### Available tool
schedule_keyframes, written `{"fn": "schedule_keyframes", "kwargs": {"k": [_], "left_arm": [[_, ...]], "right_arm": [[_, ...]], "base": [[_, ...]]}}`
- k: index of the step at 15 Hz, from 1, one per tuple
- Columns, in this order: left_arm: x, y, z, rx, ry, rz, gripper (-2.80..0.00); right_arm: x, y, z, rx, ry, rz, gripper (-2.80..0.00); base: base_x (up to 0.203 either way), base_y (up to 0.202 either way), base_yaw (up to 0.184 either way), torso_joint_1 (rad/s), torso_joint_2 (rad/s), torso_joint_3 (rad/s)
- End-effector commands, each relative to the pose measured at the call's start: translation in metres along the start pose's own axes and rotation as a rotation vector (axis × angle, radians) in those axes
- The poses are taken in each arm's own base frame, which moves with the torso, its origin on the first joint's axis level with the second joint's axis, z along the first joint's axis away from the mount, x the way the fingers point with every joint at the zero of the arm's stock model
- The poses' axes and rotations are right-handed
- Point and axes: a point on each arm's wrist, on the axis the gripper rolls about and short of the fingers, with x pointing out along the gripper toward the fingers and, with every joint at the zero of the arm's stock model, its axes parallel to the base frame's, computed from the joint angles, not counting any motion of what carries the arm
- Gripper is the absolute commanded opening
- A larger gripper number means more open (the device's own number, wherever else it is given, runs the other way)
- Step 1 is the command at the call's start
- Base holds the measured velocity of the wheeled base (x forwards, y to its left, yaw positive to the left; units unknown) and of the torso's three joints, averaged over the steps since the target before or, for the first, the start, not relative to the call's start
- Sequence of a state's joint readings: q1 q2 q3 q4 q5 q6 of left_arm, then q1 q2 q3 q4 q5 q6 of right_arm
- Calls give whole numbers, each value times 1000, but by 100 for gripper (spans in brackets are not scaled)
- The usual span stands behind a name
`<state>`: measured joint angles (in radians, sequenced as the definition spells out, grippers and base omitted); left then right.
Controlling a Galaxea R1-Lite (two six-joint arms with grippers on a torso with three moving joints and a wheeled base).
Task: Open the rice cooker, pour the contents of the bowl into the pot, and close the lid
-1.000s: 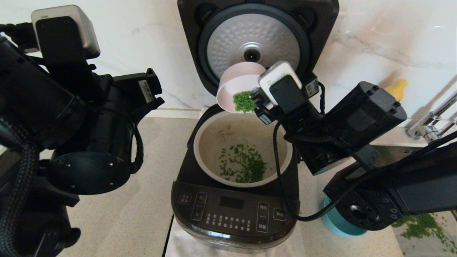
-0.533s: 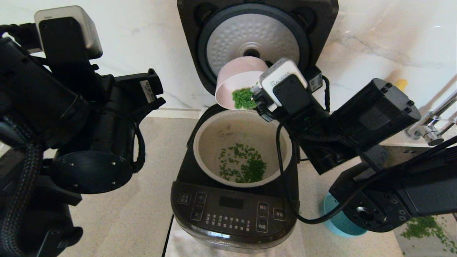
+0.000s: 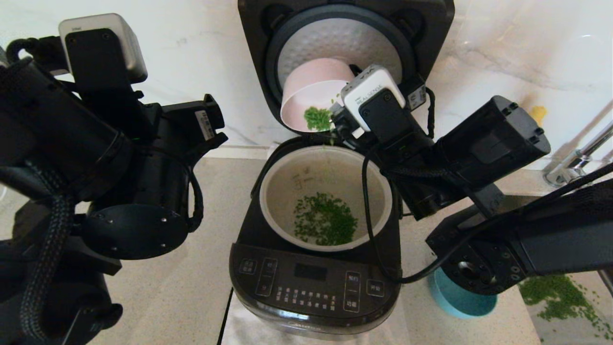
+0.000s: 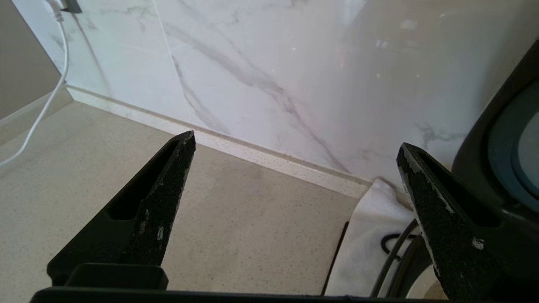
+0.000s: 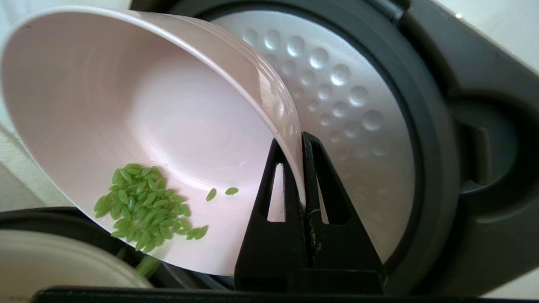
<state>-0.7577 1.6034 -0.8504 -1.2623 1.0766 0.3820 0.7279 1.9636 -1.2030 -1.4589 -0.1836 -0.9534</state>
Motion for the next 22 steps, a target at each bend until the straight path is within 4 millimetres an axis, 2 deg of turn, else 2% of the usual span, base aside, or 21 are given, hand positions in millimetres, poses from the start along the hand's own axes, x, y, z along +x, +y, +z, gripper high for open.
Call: {"fn": "schedule_keyframes", "kwargs": {"k": [1,6,15,20,22], "left_arm": [[0,0,0,-3,-1,7,0],[1,-1,1,-6,-2,8,0],[1,-1,1,-8,-4,7,0],[1,-2,2,-16,-8,7,0],[2,-3,3,-20,-10,8,0]], "right_arm": [[6,3,-7,-14,-9,-12,-280],[8,7,-28,-46,15,-2,-280],[16,-21,3,-47,-56,-83,-280],[20,-32,12,-60,-90,-132,-280],[19,-26,1,-82,-70,-122,-280]], "base": [[0,0,0,0,0,0],[0,0,0,0,0,0],[0,0,0,0,0,0],[0,0,0,0,0,0],[0,0,0,0,0,0]]}}
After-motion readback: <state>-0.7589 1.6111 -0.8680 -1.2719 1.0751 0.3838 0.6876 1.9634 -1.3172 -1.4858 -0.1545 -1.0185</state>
